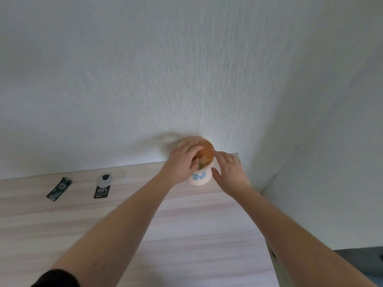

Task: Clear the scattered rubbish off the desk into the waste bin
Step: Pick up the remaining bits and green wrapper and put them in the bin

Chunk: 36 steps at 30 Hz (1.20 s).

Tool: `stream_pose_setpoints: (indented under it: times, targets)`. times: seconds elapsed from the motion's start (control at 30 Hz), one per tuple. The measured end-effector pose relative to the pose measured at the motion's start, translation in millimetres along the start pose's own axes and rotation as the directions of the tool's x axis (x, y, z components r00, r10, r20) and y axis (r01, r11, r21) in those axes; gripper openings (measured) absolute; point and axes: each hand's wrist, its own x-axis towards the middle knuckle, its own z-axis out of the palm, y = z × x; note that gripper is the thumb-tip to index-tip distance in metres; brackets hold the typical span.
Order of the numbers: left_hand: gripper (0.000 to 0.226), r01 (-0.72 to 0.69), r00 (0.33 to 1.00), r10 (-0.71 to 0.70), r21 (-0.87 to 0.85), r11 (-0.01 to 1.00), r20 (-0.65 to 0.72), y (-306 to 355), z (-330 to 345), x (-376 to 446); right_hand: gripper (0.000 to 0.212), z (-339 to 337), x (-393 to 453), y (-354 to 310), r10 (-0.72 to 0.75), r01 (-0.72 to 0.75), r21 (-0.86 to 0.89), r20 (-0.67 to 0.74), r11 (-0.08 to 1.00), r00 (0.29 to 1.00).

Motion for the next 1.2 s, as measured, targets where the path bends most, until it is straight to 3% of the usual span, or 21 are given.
stream_pose_setpoints:
  times: [0.2, 0.4, 0.7, 0.97, 1.2]
  targets:
    - [0.039, -0.067, 0.998, 0.067, -0.008, 0.998, -0.011, -7.6, -20.8, -68.1, 0.053, 8.1, -34.1, -11.3, -0.054, 0.056, -0.062, 0.028, 0.997, 0.998]
    - [0.040, 0.115, 0.993, -0.114, 0.019, 0.993, -0.033, -32.1, -24.1, -174.6, 0.053, 38.4, -74.2, -36.2, -0.053, 0.060, -0.072, 0.106, 0.996, 0.993]
    - [0.043, 0.183, 0.982, -0.180, 0.054, 0.982, -0.064, -83.6, -53.2, -318.9, 0.053, 95.3, -127.8, -143.1, -0.107, 0.116, -0.070, 0.116, 0.991, 0.987]
    - [0.048, 0.203, 0.978, -0.198, 0.091, 0.975, -0.063, -155.2, -89.4, -447.3, 0.054, 151.7, -177.2, -259.5, -0.037, 0.052, -0.105, 0.134, 0.993, 0.990]
    - [0.052, 0.242, 0.970, -0.238, 0.115, 0.963, -0.046, -197.3, -114.2, -494.6, 0.054, 174.6, -187.1, -310.8, -0.026, 0.047, -0.131, 0.159, 0.990, 0.987]
